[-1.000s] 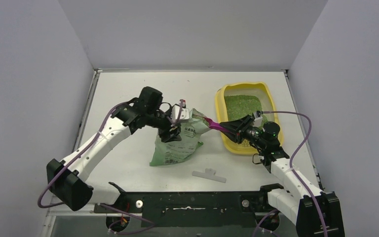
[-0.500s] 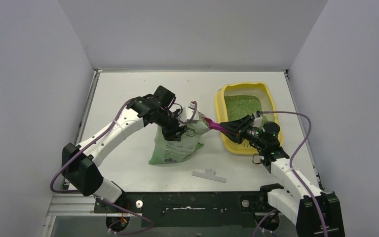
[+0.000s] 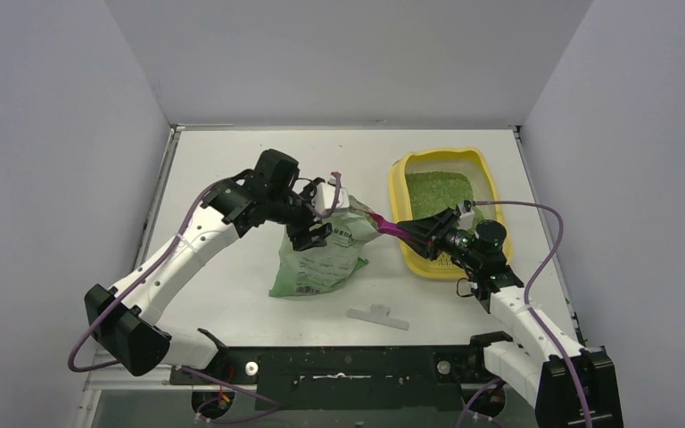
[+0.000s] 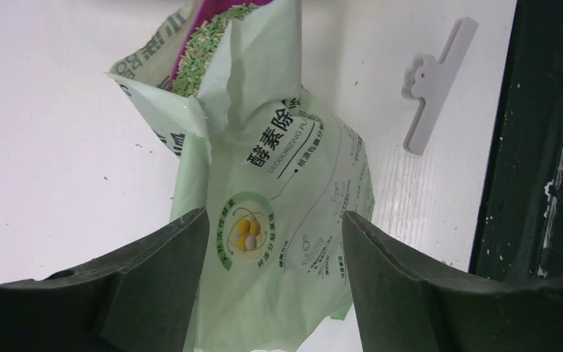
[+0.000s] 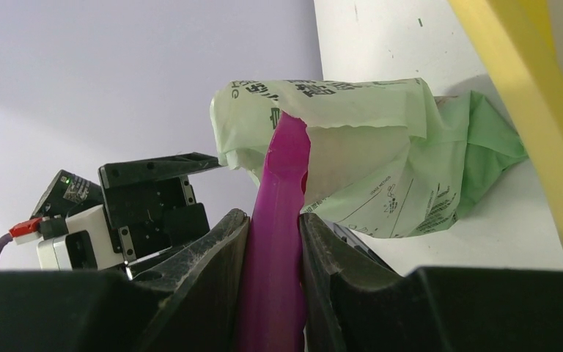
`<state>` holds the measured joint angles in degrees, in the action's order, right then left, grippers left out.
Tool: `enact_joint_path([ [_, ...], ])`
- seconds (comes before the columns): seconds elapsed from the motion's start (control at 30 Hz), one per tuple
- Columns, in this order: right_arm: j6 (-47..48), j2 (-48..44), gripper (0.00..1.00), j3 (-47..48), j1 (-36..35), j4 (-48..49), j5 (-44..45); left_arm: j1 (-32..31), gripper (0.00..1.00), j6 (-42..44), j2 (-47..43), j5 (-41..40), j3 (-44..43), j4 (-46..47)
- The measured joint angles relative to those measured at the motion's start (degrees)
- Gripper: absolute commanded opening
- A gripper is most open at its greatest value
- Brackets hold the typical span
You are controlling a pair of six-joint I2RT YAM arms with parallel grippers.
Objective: Fill the litter box with clean litter
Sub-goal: 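Scoop the cat litter from the cat litter bag.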
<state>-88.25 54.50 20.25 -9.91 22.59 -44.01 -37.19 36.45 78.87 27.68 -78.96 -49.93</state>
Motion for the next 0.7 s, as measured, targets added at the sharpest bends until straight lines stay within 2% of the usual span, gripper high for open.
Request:
enact_joint_path([
  [0.2,0.2,-0.7,0.00,0.0,-0.2,-0.4,0.0,1.0,0.82,0.4,-3.5,0.0,4.6,8.5],
  [0.3,0.4,-0.8,0.00,0.0,-0.3,-0.5,0.0,1.6,0.83,0.9,-6.7,0.0,8.6,13.9],
  [0.43,0.5,-0.9,0.00,0.0,-0.3,-0.9,0.0,4.0,0.83,1.4,-6.6,0.9,9.3,17.2],
  [0.57,0.7,-0.9,0.00,0.0,-0.3,-0.9,0.0,5.9,0.80,2.7,-4.2,3.2,9.0,17.1],
  [0.7,0.7,-0.9,0.00,0.0,-0.3,-1.1,0.0,5.9,0.68,4.6,1.9,6.2,5.8,11.7],
])
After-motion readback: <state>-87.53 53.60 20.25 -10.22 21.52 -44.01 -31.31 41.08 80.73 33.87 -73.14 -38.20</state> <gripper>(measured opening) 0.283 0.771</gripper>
